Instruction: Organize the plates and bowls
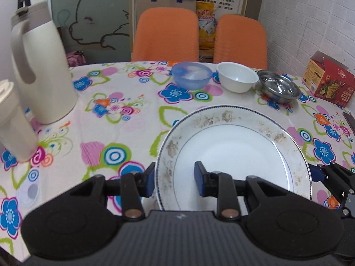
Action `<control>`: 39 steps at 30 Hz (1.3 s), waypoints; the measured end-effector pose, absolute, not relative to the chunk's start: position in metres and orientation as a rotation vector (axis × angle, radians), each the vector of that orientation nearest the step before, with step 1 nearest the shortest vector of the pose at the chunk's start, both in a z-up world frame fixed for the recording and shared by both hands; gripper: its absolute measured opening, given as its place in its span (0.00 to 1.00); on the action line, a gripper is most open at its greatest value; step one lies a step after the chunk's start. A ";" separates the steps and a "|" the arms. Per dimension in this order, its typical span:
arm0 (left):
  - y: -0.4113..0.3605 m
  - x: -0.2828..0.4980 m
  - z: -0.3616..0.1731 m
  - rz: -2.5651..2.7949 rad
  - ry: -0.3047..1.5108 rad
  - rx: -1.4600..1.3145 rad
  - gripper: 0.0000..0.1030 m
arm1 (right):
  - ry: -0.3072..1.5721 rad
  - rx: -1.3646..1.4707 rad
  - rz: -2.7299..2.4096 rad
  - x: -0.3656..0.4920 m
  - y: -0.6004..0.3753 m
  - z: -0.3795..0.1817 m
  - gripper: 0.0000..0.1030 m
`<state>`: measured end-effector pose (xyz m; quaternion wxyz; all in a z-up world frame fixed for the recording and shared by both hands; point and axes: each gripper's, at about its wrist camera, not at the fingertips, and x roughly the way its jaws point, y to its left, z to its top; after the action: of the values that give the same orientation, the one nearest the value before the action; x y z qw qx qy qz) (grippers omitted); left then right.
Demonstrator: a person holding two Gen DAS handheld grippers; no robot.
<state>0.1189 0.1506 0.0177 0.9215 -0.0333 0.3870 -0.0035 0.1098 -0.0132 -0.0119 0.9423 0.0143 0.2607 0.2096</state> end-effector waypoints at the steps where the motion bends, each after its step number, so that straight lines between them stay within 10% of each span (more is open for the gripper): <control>1: 0.155 0.114 0.014 -0.001 0.799 -0.074 0.27 | 0.538 0.029 0.438 0.106 -0.008 -0.014 0.62; 23: 0.173 0.087 -0.005 0.082 0.677 -0.088 0.29 | 0.531 0.054 0.417 0.081 0.000 -0.035 0.62; 39: 0.114 0.113 0.022 0.021 0.630 0.008 0.61 | 0.499 0.170 0.328 0.096 -0.071 -0.018 0.62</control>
<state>0.1128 0.1141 0.0222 0.9507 0.0040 0.3100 0.0102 0.0963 -0.0710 -0.0180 0.9522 0.0835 0.2457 0.1613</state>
